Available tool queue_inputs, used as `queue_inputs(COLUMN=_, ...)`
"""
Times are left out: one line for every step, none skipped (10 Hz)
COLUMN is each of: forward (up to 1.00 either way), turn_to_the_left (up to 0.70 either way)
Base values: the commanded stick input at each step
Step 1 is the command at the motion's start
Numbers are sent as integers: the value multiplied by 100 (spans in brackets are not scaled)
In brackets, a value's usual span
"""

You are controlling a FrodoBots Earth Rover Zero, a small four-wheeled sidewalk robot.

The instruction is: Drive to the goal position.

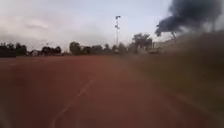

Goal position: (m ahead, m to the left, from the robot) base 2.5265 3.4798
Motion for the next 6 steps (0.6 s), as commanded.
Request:
queue_inputs(forward=85, turn_to_the_left=0)
queue_inputs(forward=85, turn_to_the_left=0)
queue_inputs(forward=85, turn_to_the_left=0)
queue_inputs(forward=85, turn_to_the_left=0)
queue_inputs(forward=85, turn_to_the_left=0)
queue_inputs(forward=85, turn_to_the_left=0)
